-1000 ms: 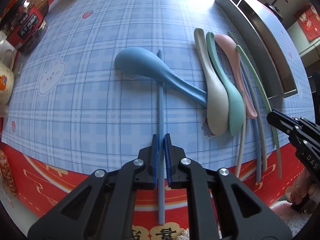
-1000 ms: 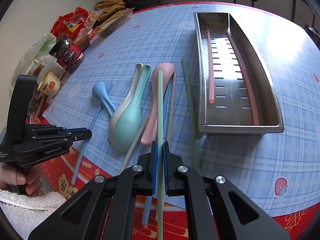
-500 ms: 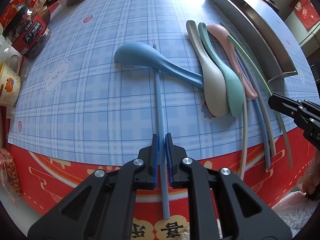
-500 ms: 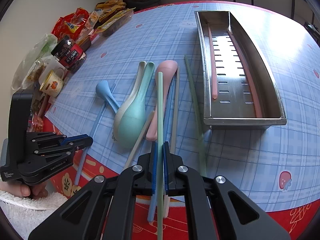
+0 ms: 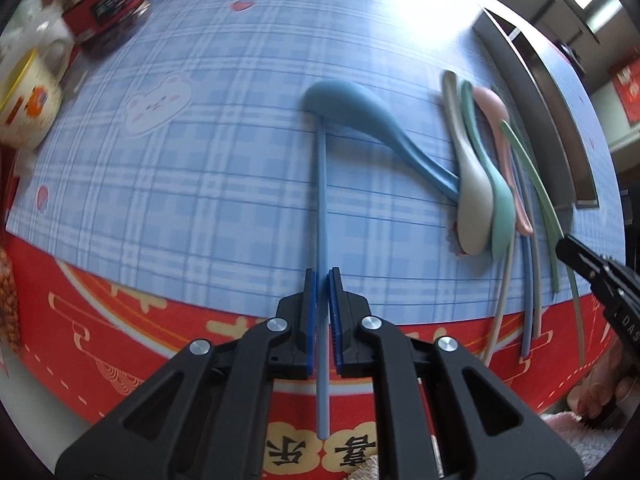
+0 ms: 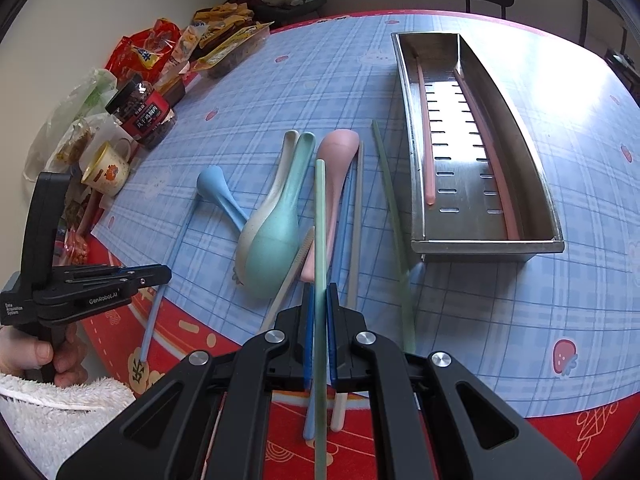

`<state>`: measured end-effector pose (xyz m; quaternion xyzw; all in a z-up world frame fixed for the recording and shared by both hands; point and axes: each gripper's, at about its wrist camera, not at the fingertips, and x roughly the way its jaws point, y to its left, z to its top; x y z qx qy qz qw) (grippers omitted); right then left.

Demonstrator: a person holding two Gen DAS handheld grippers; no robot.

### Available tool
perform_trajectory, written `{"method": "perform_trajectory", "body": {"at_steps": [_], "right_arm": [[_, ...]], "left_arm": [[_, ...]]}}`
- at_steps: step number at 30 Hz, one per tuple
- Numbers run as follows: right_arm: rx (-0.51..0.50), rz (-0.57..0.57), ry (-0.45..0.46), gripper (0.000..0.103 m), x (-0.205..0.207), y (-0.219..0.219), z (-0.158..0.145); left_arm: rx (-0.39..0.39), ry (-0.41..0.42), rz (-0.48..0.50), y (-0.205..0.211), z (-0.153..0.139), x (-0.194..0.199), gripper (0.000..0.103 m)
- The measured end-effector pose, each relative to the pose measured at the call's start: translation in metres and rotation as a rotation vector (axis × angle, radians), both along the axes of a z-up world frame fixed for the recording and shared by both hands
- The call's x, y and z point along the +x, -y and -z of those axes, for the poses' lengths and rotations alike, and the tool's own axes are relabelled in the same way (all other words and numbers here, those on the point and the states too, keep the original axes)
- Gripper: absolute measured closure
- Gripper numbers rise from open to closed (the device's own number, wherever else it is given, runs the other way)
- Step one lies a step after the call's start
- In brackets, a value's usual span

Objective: Organize utensils
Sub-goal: 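Carry the green and blue chopsticks to the steel tray and lower them in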

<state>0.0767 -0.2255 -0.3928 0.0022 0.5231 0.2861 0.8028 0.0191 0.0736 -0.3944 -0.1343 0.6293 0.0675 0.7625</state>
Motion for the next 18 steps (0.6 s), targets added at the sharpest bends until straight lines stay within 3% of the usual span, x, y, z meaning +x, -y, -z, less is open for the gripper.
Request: {"method": "perform_trajectory", "body": {"at_steps": [4, 7, 18], "right_arm": [[-0.002, -0.001, 0.001, 0.097, 0.0, -0.001, -0.001], [0.002, -0.007, -0.001, 0.097, 0.0, -0.002, -0.003], [0.032, 0.005, 0.032, 0.097, 0.0, -0.002, -0.013]], "left_arm": [[-0.029, 0.006, -0.11, -0.034, 0.0, -0.008, 0.093], [-0.032, 0.02, -0.14, -0.051, -0.004, -0.013, 0.093], [-0.062, 0.096, -0.117, -0.048, -0.044, -0.022, 0.093]]}}
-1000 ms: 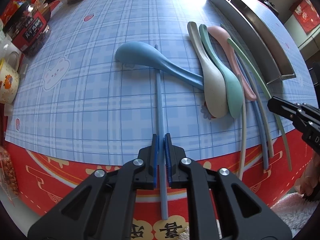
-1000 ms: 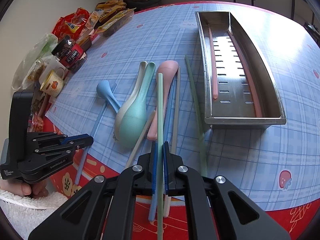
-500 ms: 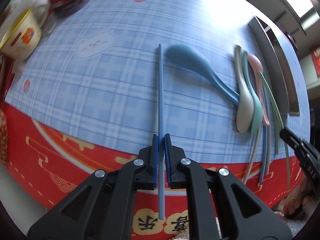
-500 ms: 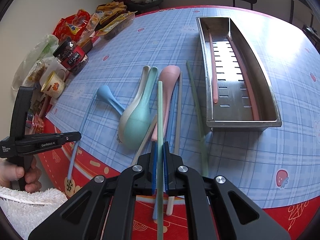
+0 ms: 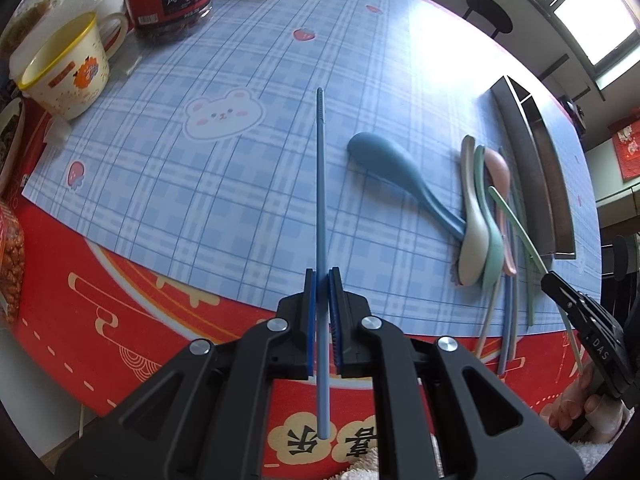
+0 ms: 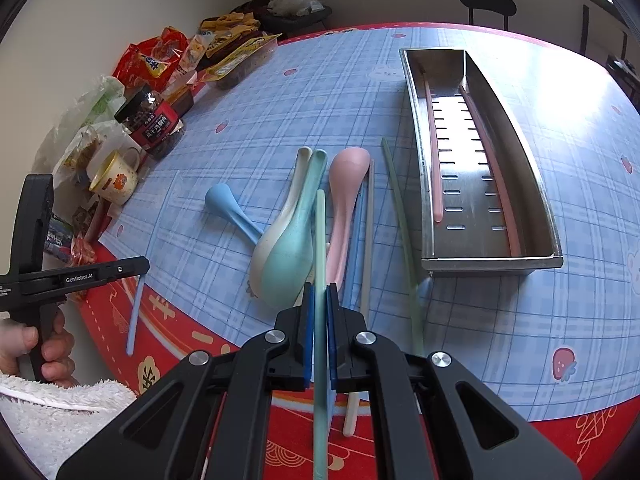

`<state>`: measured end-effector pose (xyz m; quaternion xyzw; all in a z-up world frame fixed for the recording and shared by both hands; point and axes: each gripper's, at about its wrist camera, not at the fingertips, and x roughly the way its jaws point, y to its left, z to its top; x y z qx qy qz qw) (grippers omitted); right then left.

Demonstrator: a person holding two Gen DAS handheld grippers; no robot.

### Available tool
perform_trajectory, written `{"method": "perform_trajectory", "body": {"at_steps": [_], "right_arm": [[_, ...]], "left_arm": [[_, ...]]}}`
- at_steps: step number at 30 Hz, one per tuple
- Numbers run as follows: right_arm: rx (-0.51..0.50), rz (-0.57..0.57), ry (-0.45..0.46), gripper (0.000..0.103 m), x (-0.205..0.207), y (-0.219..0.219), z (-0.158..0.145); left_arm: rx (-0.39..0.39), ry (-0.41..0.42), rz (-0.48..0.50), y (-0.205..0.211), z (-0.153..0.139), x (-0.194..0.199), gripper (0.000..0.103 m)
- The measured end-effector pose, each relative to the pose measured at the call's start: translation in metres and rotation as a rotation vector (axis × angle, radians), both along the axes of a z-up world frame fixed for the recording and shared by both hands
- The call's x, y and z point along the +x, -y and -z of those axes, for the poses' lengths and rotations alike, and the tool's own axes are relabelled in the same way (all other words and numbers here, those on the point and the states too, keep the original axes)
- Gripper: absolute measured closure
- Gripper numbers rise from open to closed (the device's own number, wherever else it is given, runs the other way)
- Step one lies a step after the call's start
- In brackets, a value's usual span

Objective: Organize utensils
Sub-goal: 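Carry the green and blue chopsticks to the steel tray and lower them in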

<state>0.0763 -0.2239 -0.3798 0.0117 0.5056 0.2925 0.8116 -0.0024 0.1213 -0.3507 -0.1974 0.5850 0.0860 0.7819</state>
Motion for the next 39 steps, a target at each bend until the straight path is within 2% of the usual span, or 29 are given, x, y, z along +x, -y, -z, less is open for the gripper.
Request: {"method": "perform_trajectory", "body": {"at_steps": [3, 9, 21, 31, 39], "right_arm": [[0.032, 0.022, 0.012, 0.097, 0.002, 0.006, -0.006], [0.079, 0.094, 0.035, 0.097, 0.009, 0.024, -0.018], [0.116, 0.262, 0.071, 0.097, 0.029, 0.072, -0.033], [0.085, 0.346, 0.076, 0.097, 0.06, 0.1, -0.031], [0.049, 0.329, 0.064, 0.097, 0.095, 0.098, -0.022]], "left_arm": [[-0.019, 0.02, 0.012, 0.019, -0.02, -0.004, 0.093], [-0.051, 0.059, 0.06, 0.036, -0.04, 0.016, 0.093], [-0.108, 0.103, 0.196, 0.084, -0.07, 0.077, 0.093], [-0.201, 0.061, 0.308, 0.154, -0.071, 0.15, 0.093], [-0.281, -0.02, 0.285, 0.191, -0.048, 0.212, 0.093]]}}
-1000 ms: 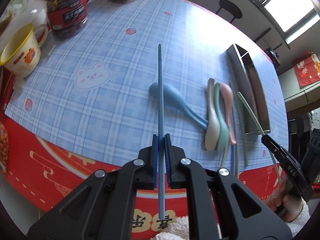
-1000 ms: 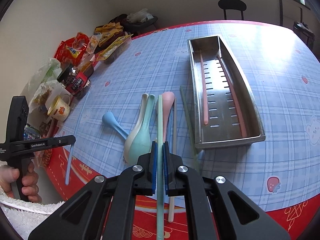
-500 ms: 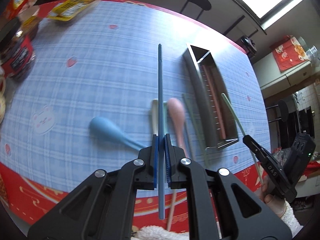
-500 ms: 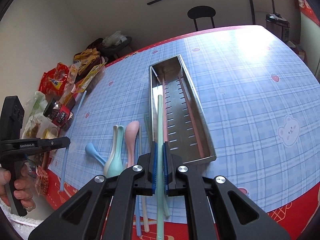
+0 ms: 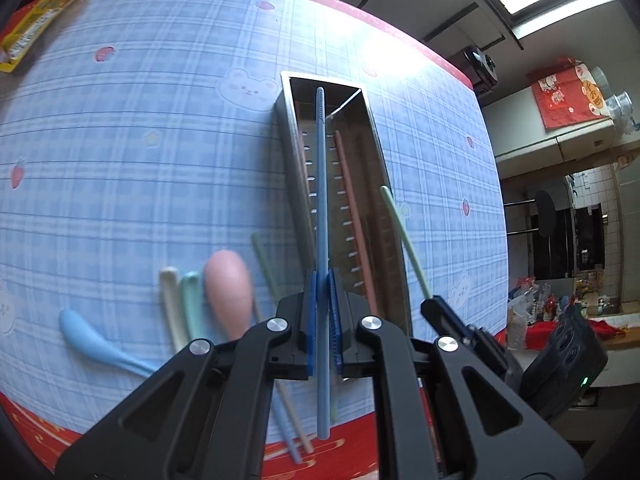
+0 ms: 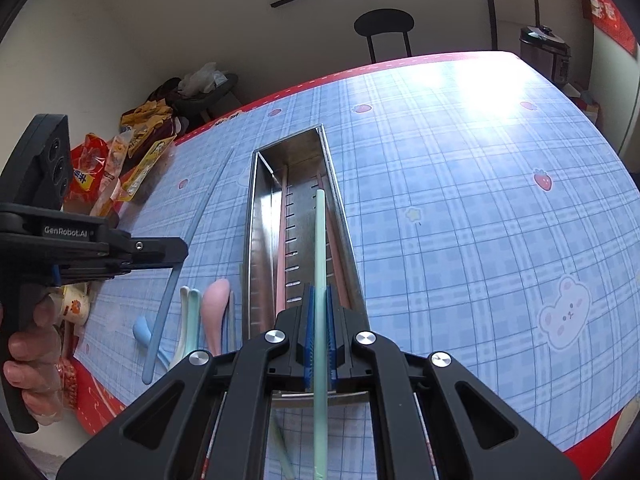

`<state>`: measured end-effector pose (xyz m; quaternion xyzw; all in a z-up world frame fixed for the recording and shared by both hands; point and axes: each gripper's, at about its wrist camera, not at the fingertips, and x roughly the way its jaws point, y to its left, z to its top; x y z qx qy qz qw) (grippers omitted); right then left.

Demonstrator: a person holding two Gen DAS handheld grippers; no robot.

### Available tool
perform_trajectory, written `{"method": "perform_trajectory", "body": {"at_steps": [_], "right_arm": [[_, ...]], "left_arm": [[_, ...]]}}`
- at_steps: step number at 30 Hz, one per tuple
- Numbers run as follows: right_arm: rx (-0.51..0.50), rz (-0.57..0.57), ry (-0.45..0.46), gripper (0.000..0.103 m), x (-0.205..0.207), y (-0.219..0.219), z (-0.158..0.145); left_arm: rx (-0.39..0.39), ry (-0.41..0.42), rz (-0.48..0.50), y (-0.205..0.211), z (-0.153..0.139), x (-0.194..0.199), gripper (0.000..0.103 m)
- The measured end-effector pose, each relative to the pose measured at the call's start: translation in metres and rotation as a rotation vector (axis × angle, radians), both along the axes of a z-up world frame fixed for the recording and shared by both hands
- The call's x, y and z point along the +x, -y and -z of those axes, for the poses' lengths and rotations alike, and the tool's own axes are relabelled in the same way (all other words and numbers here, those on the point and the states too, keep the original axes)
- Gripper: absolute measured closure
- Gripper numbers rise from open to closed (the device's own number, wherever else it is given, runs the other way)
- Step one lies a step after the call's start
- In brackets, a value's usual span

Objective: Organize utensils
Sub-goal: 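Carry the green and blue chopsticks to the steel tray and lower them in, then open both grippers to release the chopsticks in the tray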

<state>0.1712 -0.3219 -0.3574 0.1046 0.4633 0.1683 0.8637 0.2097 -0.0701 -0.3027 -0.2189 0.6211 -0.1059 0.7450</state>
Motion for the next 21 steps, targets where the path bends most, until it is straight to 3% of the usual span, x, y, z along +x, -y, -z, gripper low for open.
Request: {"method": "perform_trajectory", "body": {"at_steps": [13, 21], "right_arm": [[-0.053, -0.027, -0.032, 0.097, 0.037, -0.019, 0.015], [-0.065, -0.036, -0.041, 0.097, 0.05, -0.023, 0.025]], "left_arm": [[-0.006, -0.105, -0.055, 0.025, 0.036, 0.061, 0.093], [0.017, -0.144, -0.066, 0.041, 0.052, 0.073, 0.092]]}}
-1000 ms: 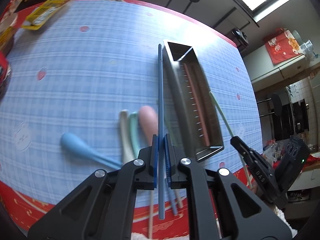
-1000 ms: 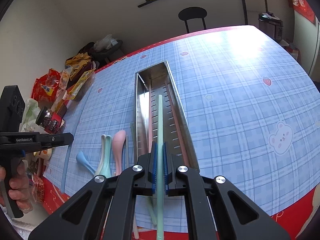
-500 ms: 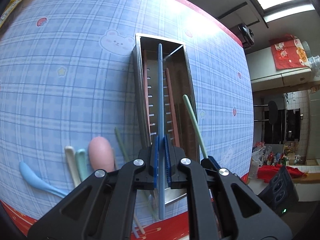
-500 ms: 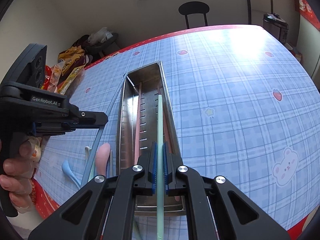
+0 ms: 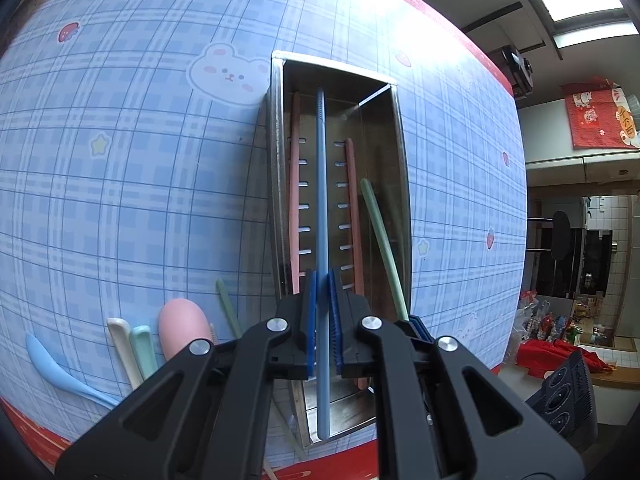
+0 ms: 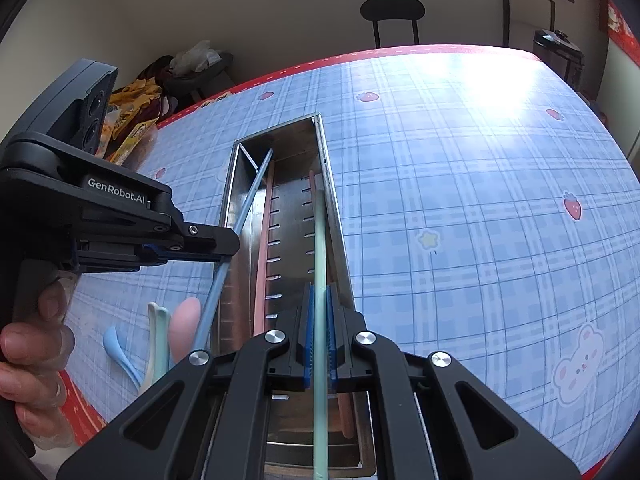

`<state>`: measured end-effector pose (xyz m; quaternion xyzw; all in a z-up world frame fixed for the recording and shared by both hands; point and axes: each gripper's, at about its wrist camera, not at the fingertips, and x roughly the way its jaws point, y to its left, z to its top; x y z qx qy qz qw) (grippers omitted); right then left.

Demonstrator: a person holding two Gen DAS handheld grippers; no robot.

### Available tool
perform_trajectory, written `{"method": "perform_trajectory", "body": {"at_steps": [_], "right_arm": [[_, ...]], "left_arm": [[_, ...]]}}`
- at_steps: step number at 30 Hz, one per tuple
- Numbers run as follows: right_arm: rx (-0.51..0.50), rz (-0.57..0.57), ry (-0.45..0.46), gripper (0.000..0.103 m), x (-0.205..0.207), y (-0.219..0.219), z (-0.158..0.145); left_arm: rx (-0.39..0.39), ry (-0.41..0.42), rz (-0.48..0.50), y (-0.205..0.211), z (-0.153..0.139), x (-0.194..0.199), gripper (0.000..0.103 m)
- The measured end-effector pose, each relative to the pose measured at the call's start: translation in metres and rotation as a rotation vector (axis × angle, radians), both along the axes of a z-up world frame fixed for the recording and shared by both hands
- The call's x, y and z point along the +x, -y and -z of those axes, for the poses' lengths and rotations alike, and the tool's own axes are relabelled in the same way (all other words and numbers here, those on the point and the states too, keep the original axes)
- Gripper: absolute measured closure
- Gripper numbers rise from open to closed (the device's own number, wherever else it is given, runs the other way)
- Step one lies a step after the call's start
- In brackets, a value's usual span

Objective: Organize utensils
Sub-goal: 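Open both grippers to release the chopsticks in the tray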

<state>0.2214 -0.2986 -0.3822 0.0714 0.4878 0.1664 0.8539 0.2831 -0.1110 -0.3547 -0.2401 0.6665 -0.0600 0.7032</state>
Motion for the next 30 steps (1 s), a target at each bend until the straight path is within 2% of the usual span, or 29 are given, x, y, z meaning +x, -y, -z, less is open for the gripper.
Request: {"method": "perform_trajectory", "body": {"at_steps": [5, 7, 8, 9, 10, 12, 13, 16, 17, 21, 23, 27, 30], "right_arm": [[-0.006, -0.009, -0.005, 0.095, 0.001, 0.0, 0.0], [0.003, 0.003, 0.008, 0.086, -0.003, 0.003, -0.006], [0.012, 0.008, 0.019, 0.074, -0.004, 0.005, -0.01], [0.016, 0.015, 0.032, 0.065, -0.007, 0.007, -0.015], [0.015, 0.022, 0.043, 0.062, -0.01, 0.01, -0.019], [0.014, 0.04, 0.059, 0.046, -0.015, 0.015, -0.028], [0.013, 0.054, 0.065, 0.043, -0.018, 0.018, -0.032], [0.007, 0.084, 0.083, 0.03, -0.025, 0.026, -0.043], [0.002, 0.092, 0.09, 0.029, -0.028, 0.029, -0.047], [-0.009, 0.119, 0.1, 0.029, -0.04, 0.042, -0.054], [-0.001, 0.131, 0.092, 0.028, -0.046, 0.047, -0.056], [-0.002, 0.131, 0.086, 0.015, -0.06, 0.05, -0.059], [-0.002, 0.102, 0.079, 0.007, -0.071, 0.044, -0.059]], "left_arm": [[0.015, 0.026, 0.004, 0.003, -0.003, 0.005, 0.091], [0.02, 0.061, 0.013, 0.0, -0.013, 0.006, 0.084], [0.023, 0.082, 0.017, -0.001, -0.02, 0.007, 0.077], [0.026, 0.105, 0.023, -0.002, -0.026, 0.007, 0.075], [0.039, 0.128, 0.028, -0.003, -0.033, 0.007, 0.071], [0.055, 0.178, 0.035, -0.006, -0.049, 0.005, 0.058], [0.066, 0.204, 0.039, -0.008, -0.056, 0.003, 0.048], [0.111, 0.271, 0.062, -0.018, -0.075, -0.009, 0.04], [0.13, 0.284, 0.068, -0.022, -0.08, -0.014, 0.031], [0.196, 0.344, 0.086, -0.041, -0.097, -0.037, 0.028], [0.217, 0.367, 0.085, -0.053, -0.102, -0.051, 0.019], [0.251, 0.398, 0.07, -0.075, -0.11, -0.079, 0.018], [0.265, 0.42, 0.048, -0.091, -0.111, -0.103, 0.009]]}}
